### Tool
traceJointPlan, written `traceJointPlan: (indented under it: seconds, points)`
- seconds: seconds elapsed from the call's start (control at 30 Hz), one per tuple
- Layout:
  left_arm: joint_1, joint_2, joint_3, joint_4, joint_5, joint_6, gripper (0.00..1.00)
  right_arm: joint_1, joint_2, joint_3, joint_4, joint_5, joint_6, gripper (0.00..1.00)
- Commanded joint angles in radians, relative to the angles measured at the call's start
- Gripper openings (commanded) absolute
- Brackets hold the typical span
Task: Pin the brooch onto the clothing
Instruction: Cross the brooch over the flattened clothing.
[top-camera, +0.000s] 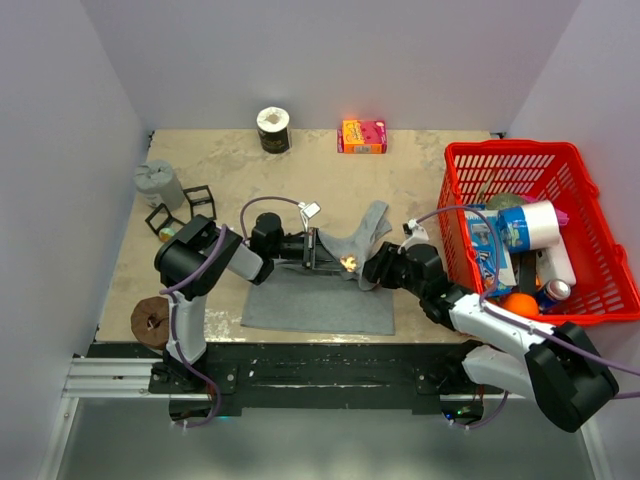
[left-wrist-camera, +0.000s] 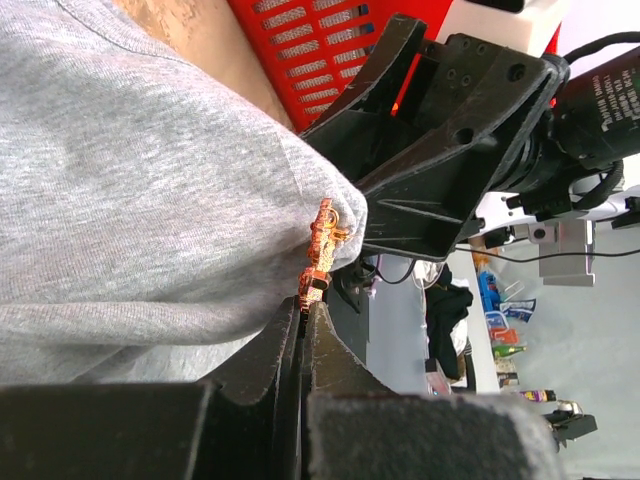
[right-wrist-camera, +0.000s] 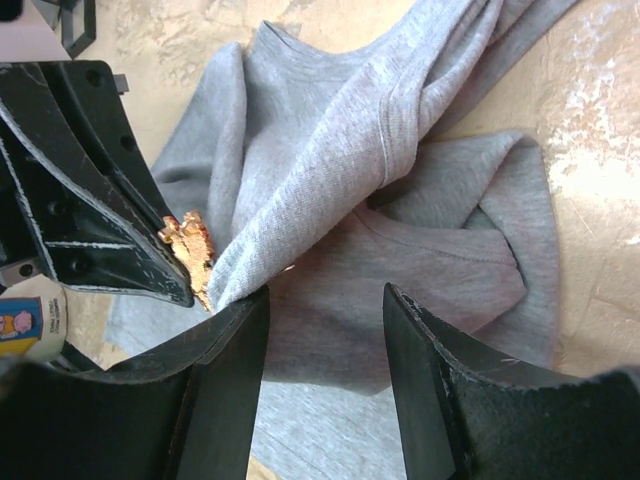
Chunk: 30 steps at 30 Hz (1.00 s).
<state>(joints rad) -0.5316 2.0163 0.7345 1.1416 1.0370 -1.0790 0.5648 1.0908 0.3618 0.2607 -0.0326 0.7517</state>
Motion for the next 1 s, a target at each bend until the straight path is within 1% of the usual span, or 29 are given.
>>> traceJointPlan:
  seconds: [0.0, 0.13, 0.43, 0.6, 0.7, 0.77, 0.8, 0.83, 0.9, 0.97]
  points:
    - [-0.016, 0.001, 0.029, 0.020, 0.023, 0.030, 0.00, -0.002, -0.008, -0.024, 0.103, 0.019, -0.011, 0.53]
    - [-0.021, 0.001, 0.031, 0.000, 0.018, 0.044, 0.00, 0.009, -0.023, -0.030, 0.147, 0.005, -0.006, 0.53]
    - [-0.021, 0.006, 0.034, 0.000, 0.020, 0.030, 0.00, 0.014, -0.144, -0.067, 0.134, 0.030, 0.006, 0.53]
    - [-0.021, 0.002, 0.037, -0.008, 0.023, 0.039, 0.00, 0.014, -0.134, -0.076, 0.156, 0.045, 0.000, 0.53]
    - [-0.021, -0.008, 0.042, -0.058, 0.014, 0.079, 0.00, 0.015, -0.118, -0.080, 0.184, 0.037, 0.001, 0.53]
    - [-0.019, -0.027, 0.046, -0.132, 0.003, 0.114, 0.00, 0.015, -0.120, -0.075, 0.186, 0.034, -0.005, 0.54]
    - [-0.021, -0.034, 0.057, -0.173, -0.012, 0.170, 0.00, 0.015, -0.118, -0.075, 0.187, 0.036, -0.005, 0.54]
    - [-0.019, -0.051, 0.063, -0.239, -0.018, 0.197, 0.00, 0.015, -0.121, -0.078, 0.189, 0.034, -0.005, 0.53]
    - [-0.019, -0.062, 0.068, -0.253, -0.020, 0.217, 0.00, 0.015, -0.121, -0.081, 0.196, 0.034, 0.000, 0.52]
    - [-0.019, -0.062, 0.063, -0.224, -0.014, 0.202, 0.00, 0.017, -0.123, -0.083, 0.190, 0.034, 0.011, 0.52]
